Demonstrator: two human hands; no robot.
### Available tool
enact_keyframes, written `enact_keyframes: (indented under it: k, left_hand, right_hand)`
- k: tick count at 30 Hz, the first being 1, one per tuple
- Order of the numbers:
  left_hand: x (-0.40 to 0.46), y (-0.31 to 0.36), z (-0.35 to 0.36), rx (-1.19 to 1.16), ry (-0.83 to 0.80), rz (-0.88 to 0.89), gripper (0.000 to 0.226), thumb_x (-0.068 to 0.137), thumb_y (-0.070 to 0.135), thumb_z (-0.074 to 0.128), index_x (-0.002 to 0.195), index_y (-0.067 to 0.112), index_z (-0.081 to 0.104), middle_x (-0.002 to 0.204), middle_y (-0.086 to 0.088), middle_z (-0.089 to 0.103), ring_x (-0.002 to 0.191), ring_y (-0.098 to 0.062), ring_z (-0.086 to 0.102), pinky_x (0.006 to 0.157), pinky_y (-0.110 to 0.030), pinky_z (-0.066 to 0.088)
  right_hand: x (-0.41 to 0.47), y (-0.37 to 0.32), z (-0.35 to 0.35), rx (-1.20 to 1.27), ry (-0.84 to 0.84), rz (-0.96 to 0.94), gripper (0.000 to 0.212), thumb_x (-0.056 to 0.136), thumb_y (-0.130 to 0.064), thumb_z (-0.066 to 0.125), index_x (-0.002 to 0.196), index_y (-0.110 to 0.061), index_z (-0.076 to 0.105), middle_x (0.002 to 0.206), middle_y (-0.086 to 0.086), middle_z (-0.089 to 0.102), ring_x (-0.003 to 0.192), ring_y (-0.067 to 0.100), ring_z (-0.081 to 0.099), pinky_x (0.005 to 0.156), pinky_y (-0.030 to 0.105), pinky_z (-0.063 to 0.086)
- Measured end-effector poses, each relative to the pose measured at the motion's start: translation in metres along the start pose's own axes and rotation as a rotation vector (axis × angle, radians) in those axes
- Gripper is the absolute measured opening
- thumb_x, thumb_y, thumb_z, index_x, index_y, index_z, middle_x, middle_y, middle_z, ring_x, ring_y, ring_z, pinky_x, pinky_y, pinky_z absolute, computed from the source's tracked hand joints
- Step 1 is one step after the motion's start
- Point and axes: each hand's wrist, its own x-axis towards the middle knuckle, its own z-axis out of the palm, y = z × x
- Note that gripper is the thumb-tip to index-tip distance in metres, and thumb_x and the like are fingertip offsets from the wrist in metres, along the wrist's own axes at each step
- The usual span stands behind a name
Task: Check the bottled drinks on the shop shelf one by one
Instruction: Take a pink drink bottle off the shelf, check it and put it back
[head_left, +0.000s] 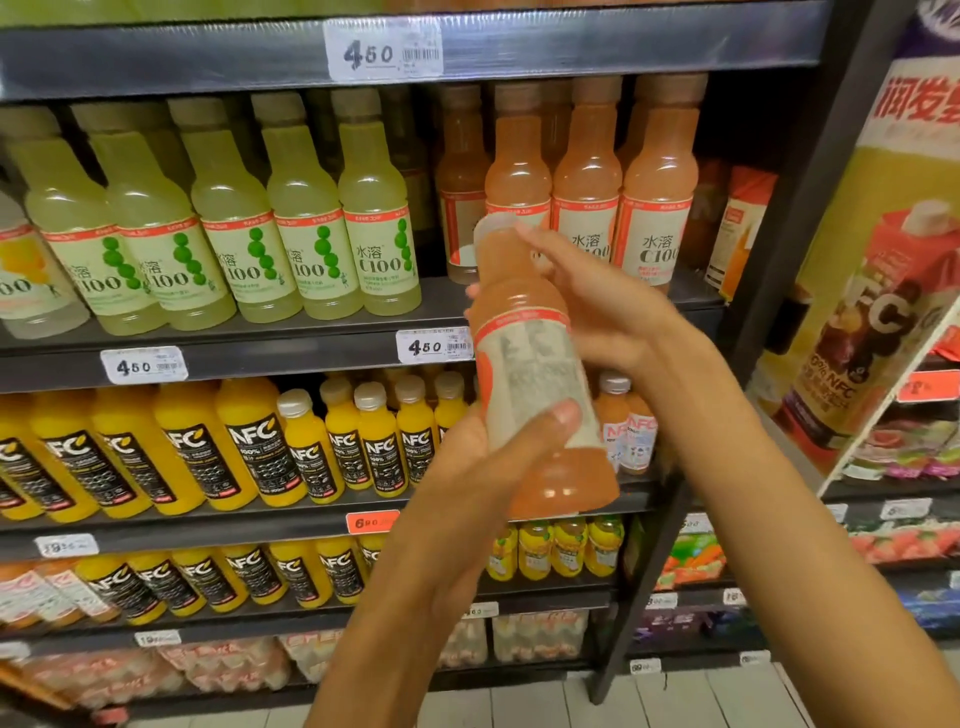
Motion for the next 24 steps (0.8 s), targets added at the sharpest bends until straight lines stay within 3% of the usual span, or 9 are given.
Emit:
enact_keyframes:
  k: [2,5,8,10,13,15,18,19,24]
  left_hand:
    - [0.007,-0.003,0.000,-0.062,0.005,0.013,0.052,0.079,0.031,0.066,0.128,0.021,0.051,0.111,0.001,0.070,0.092,-0.010,0.070,0.072,-0.020,0.056]
    - [0.010,-0.005,-0.007,-0.065,0.007,0.069,0.052,0.077,0.048,0.059,0.126,0.030,0.052,0.111,0.008,0.071,0.100,-0.007,0.068,0.077,-0.022,0.056]
    - [0.011,-0.010,-0.017,-0.179,-0.032,0.056,0.049,0.082,0.062,0.059,0.121,0.032,0.061,0.115,0.005,0.070,0.106,-0.013,0.066,0.089,-0.034,0.054]
    - [0.015,-0.014,-0.019,-0.369,-0.130,-0.026,0.055,0.071,0.057,0.072,0.116,0.027,0.068,0.115,-0.004,0.070,0.106,-0.021,0.067,0.095,-0.044,0.052]
    - [0.020,-0.016,-0.020,-0.536,-0.233,-0.059,0.092,0.056,0.053,0.085,0.130,0.006,0.055,0.113,-0.021,0.066,0.096,-0.035,0.066,0.097,-0.057,0.046]
    - [0.020,-0.015,-0.025,-0.446,-0.173,-0.028,0.094,0.054,0.057,0.084,0.129,0.009,0.054,0.112,-0.021,0.067,0.094,-0.034,0.068,0.088,-0.052,0.053]
    - [0.020,-0.011,-0.032,-0.229,-0.029,0.087,0.051,0.073,0.047,0.071,0.115,0.020,0.063,0.103,-0.006,0.074,0.090,-0.019,0.071,0.071,-0.029,0.058]
    - [0.020,-0.010,-0.032,-0.174,0.018,0.121,0.046,0.075,0.043,0.068,0.115,0.021,0.063,0.102,-0.003,0.074,0.090,-0.016,0.071,0.069,-0.024,0.056]
    - [0.024,-0.012,-0.030,-0.082,0.057,0.205,0.045,0.074,0.030,0.077,0.115,0.028,0.058,0.103,0.005,0.074,0.090,-0.008,0.070,0.067,-0.014,0.052]
  right_hand:
    - [0.000,-0.004,0.005,-0.049,0.026,-0.089,0.039,0.088,-0.039,0.063,0.112,-0.009,0.059,0.084,0.008,0.072,0.082,0.024,0.071,0.067,0.033,0.059]
    - [0.000,-0.003,0.010,-0.007,0.069,-0.192,0.027,0.091,-0.037,0.061,0.100,-0.011,0.060,0.072,0.002,0.069,0.069,0.019,0.070,0.061,0.030,0.056]
    - [-0.002,-0.006,0.012,0.216,-0.059,-0.203,0.028,0.096,-0.038,0.052,0.103,-0.011,0.055,0.074,0.003,0.063,0.067,0.017,0.065,0.072,0.031,0.054]
    - [-0.002,-0.005,0.015,0.336,-0.172,-0.217,0.031,0.096,-0.040,0.047,0.105,-0.011,0.052,0.076,0.003,0.061,0.067,0.015,0.063,0.076,0.031,0.053]
    - [-0.001,0.001,0.020,0.359,-0.251,-0.254,0.035,0.094,-0.043,0.043,0.105,-0.011,0.050,0.082,0.004,0.067,0.069,0.015,0.066,0.082,0.032,0.052]
    - [0.000,0.002,0.020,0.276,-0.215,-0.286,0.039,0.098,-0.044,0.035,0.110,-0.010,0.049,0.091,0.009,0.072,0.078,0.019,0.071,0.087,0.035,0.053]
    - [-0.002,0.000,0.016,0.037,-0.049,-0.368,0.043,0.101,-0.040,0.033,0.116,-0.006,0.055,0.097,0.012,0.072,0.091,0.022,0.070,0.079,0.034,0.056]
    - [-0.002,-0.001,0.017,-0.010,-0.018,-0.371,0.043,0.102,-0.039,0.034,0.115,-0.005,0.057,0.096,0.012,0.072,0.092,0.024,0.070,0.077,0.034,0.056]
    - [0.000,0.000,0.032,-0.064,0.079,-0.395,0.025,0.097,-0.034,0.049,0.092,-0.012,0.059,0.073,0.006,0.064,0.068,0.019,0.067,0.063,0.029,0.055]
